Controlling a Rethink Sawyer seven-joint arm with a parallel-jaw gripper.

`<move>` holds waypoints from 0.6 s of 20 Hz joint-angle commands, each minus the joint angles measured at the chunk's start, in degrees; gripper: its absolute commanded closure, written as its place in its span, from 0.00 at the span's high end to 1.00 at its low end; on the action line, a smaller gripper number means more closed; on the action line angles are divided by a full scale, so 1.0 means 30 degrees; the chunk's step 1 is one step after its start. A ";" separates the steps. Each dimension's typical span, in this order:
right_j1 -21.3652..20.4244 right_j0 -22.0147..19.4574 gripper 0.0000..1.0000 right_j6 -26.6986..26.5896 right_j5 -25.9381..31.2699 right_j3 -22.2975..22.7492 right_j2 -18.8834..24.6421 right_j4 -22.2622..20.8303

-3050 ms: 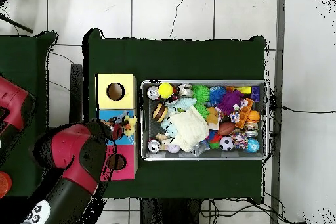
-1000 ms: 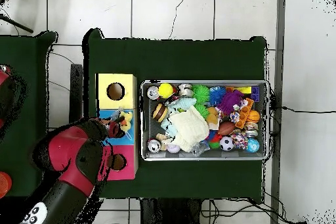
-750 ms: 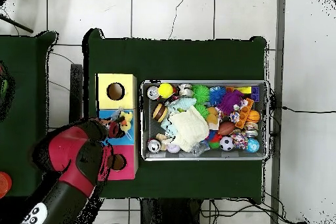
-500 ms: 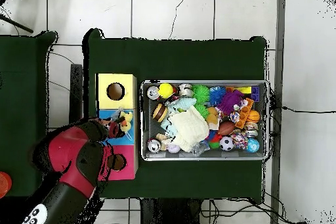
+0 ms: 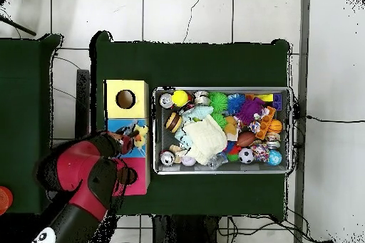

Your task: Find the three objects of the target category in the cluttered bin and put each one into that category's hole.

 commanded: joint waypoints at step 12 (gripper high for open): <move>0.0144 -0.0989 0.00 0.3329 -0.1522 0.1922 0.2831 -0.0559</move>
